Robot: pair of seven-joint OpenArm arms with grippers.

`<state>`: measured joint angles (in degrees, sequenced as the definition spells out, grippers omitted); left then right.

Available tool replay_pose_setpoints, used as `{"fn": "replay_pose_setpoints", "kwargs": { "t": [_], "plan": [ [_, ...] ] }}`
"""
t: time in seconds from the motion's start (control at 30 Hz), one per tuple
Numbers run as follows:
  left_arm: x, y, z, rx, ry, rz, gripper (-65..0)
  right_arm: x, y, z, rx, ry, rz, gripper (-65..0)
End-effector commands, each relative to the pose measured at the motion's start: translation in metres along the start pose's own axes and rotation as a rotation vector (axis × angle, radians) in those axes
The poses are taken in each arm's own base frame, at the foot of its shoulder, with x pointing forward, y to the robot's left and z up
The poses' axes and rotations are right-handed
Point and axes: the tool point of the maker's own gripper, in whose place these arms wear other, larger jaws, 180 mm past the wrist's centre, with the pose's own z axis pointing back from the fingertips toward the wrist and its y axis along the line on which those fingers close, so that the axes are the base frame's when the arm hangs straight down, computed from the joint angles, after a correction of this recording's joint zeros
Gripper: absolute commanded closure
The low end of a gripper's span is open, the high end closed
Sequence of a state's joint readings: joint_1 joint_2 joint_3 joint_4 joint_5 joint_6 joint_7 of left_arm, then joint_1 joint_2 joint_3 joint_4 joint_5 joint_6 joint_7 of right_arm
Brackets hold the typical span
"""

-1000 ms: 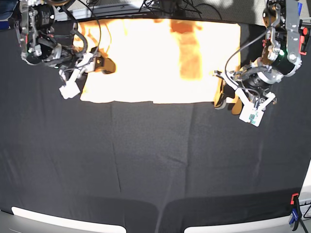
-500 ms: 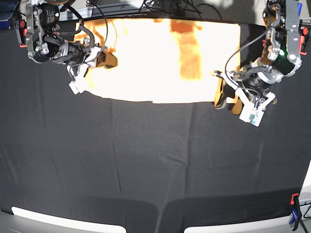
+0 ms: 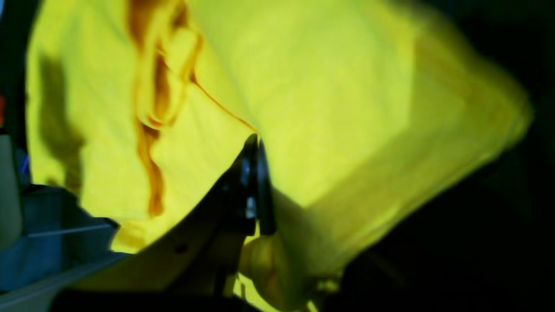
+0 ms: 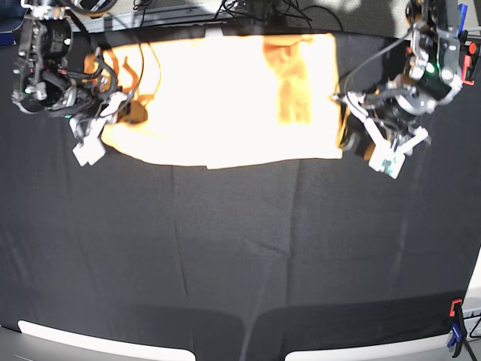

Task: Layout the t-shirt on the table in an organized manner, then fold the t-shirt properly
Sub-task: 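Lift the strip ends with both grippers and fold them toward the middle, then drag the folded bundle with the right gripper toward the left gripper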

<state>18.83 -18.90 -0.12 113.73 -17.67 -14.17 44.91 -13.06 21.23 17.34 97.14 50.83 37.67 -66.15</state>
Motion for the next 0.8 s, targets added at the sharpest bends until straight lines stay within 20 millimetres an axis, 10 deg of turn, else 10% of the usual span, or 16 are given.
{"fn": "replay_pose_setpoints", "kwargs": {
  "t": [0.0,0.4,0.77],
  "plan": [
    [0.006,0.0,0.004,0.0,-0.033,-0.008,-28.7,0.021,0.012,0.005,0.024,-0.071,0.037,0.0],
    [-0.1,-0.005,0.002,-0.023,0.218,-0.003,-28.7,0.05,0.143,-0.033,0.18,-0.115,0.208,0.0],
    [-0.119,-0.013,0.0,-0.071,0.257,0.036,-28.7,0.073,0.227,-0.08,0.204,-0.155,0.239,0.0]
  ]
}}
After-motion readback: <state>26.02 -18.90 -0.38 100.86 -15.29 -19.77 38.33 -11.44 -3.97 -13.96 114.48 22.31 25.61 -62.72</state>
